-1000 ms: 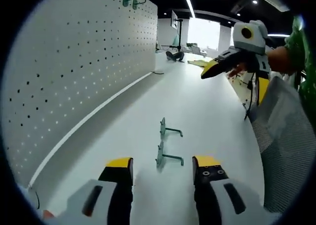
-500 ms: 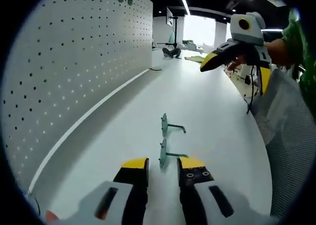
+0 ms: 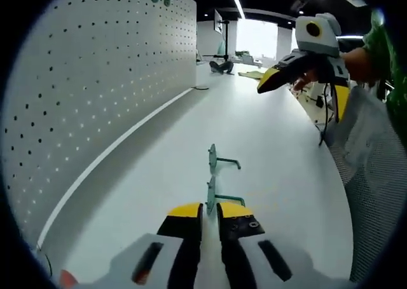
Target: Insert the hook assembly into the mounting plate slot until the hook locks in place.
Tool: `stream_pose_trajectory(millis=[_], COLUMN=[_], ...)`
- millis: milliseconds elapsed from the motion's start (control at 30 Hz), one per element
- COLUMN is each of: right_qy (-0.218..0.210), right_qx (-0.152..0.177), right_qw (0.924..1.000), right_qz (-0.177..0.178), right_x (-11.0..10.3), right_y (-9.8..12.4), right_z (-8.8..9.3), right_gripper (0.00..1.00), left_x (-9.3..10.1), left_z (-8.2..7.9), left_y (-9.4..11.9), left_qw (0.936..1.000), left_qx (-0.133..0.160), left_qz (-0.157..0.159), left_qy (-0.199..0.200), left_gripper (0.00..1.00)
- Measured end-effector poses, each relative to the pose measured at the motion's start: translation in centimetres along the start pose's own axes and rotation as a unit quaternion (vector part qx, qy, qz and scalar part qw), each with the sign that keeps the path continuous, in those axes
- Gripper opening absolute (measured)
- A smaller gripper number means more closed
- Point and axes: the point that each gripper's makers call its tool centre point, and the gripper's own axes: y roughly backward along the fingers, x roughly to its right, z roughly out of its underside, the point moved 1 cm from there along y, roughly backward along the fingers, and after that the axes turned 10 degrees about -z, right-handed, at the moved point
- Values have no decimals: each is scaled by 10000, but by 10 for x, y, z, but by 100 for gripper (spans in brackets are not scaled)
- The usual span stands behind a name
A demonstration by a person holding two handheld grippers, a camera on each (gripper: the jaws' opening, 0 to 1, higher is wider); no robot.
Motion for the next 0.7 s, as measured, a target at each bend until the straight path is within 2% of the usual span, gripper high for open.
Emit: stream_pose_trajectory(millis=[267,700], right_qy=[-27,-43], right_qx=[10,39], right_qw=[10000,10000], right_qz=[35,76], right_x=[2,4], right_y=[1,1], right_z=[0,0], right_gripper=[67,67], left_x=[1,3], left_z=[1,0], left_y=[-1,-4], left_qw=[10000,10000], left_qx=[3,49], left_qz=[7,8], left_qy=[-3,37], left_gripper=[4,5])
